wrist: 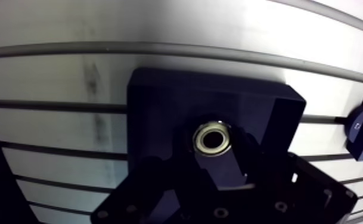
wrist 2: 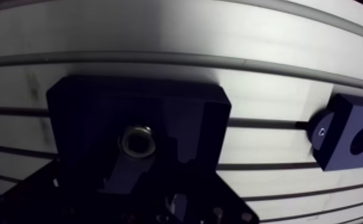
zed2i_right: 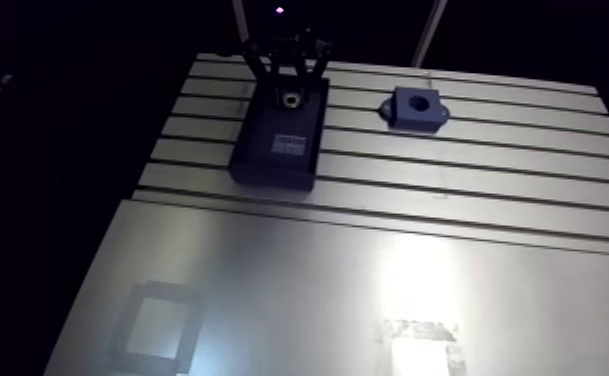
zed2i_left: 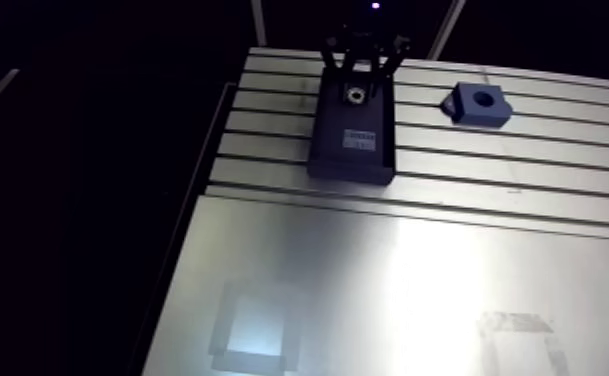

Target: Pick up the bearing and press it into the housing until flush.

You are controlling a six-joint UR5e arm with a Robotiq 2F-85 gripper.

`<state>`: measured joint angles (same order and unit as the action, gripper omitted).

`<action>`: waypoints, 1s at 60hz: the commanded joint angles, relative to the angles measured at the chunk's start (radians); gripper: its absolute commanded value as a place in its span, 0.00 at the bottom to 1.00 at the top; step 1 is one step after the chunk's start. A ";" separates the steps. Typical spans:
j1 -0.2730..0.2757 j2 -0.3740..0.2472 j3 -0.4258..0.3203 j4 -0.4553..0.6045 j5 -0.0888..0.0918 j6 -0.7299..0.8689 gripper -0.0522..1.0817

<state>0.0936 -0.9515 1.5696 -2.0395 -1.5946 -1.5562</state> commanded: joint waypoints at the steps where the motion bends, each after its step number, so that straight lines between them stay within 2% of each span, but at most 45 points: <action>1: 0.000 0.000 0.000 0.000 0.000 0.000 0.53; 37: 0.003 -0.026 -0.013 0.003 0.000 -0.002 0.59; 44: 0.000 -0.047 -0.012 0.012 -0.009 -0.003 0.63; 54: -0.004 -0.086 -0.012 0.039 -0.009 -0.034 0.67; 58: -0.014 -0.110 -0.013 0.050 -0.009 -0.062 0.71; 60: -0.042 -0.129 -0.015 0.063 -0.009 -0.077 0.71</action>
<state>0.0898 -1.0208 1.5571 -2.0119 -1.6024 -1.5797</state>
